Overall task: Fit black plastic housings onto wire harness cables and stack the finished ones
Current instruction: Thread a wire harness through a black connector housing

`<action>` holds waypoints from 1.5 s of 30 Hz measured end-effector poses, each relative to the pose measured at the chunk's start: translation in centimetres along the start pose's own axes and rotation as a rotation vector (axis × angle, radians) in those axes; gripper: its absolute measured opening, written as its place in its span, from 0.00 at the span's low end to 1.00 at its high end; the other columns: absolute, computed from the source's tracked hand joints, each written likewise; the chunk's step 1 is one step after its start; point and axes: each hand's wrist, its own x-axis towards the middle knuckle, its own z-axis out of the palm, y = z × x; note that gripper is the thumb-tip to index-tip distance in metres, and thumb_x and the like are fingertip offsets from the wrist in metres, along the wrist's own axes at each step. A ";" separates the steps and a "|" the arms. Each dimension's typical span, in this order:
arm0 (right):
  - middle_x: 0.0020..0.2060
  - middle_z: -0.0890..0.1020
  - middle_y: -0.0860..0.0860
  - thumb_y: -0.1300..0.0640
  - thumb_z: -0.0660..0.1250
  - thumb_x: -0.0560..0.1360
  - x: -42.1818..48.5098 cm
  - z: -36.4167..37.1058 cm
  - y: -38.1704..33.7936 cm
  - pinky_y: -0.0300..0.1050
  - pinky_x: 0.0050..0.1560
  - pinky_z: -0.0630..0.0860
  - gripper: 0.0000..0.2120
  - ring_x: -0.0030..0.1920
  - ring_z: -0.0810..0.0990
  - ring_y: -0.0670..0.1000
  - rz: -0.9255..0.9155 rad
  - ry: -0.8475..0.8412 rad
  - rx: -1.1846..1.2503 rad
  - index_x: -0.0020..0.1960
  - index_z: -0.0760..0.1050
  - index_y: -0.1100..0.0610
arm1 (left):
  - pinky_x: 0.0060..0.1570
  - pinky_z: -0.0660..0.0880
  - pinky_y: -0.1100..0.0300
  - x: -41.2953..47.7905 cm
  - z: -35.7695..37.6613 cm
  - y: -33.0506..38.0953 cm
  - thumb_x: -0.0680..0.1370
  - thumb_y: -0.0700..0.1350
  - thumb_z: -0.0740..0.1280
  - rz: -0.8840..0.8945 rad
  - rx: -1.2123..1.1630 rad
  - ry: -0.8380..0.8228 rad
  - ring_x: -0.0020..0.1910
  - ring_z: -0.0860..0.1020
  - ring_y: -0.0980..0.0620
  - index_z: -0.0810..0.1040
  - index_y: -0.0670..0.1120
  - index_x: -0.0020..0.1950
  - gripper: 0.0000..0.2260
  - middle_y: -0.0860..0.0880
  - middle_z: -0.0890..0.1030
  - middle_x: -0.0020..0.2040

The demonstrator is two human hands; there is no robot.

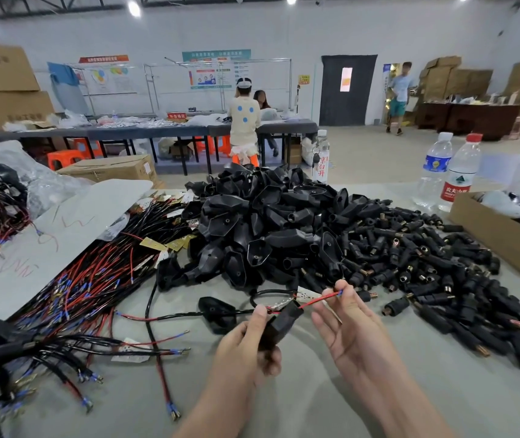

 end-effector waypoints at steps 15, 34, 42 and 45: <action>0.35 0.81 0.45 0.53 0.64 0.75 0.3 -2.3 -3.5 0.36 0.36 0.81 0.07 0.33 0.82 0.43 -0.159 0.058 0.102 0.49 0.79 0.51 | 0.23 0.73 0.64 0.8 -1.3 0.7 0.67 0.57 0.71 -0.130 -0.228 -0.013 0.25 0.74 0.53 0.79 0.34 0.54 0.28 0.42 0.79 0.34; 0.36 0.83 0.46 0.52 0.60 0.82 1.0 -3.9 -4.9 0.36 0.34 0.81 0.10 0.34 0.84 0.43 -0.202 0.277 0.236 0.51 0.79 0.51 | 0.27 0.72 0.60 -0.7 -1.8 1.1 0.68 0.44 0.74 -0.086 -0.148 -0.256 0.37 0.80 0.50 0.82 0.40 0.59 0.21 0.41 0.83 0.46; 0.61 0.82 0.61 0.25 0.56 0.68 -0.8 0.1 1.9 0.61 0.59 0.79 0.36 0.59 0.83 0.62 0.216 -0.015 0.245 0.66 0.69 0.47 | 0.25 0.70 0.62 -0.4 -1.5 1.3 0.69 0.41 0.71 0.056 -0.186 -0.155 0.36 0.81 0.52 0.86 0.49 0.51 0.12 0.43 0.84 0.48; 0.58 0.84 0.57 0.32 0.61 0.70 -1.3 1.2 3.2 0.52 0.45 0.84 0.32 0.55 0.85 0.58 0.246 -0.013 0.062 0.65 0.73 0.53 | 0.26 0.71 0.62 -0.1 -1.9 1.4 0.69 0.43 0.72 0.081 -0.175 -0.082 0.37 0.81 0.52 0.86 0.50 0.47 0.08 0.42 0.84 0.51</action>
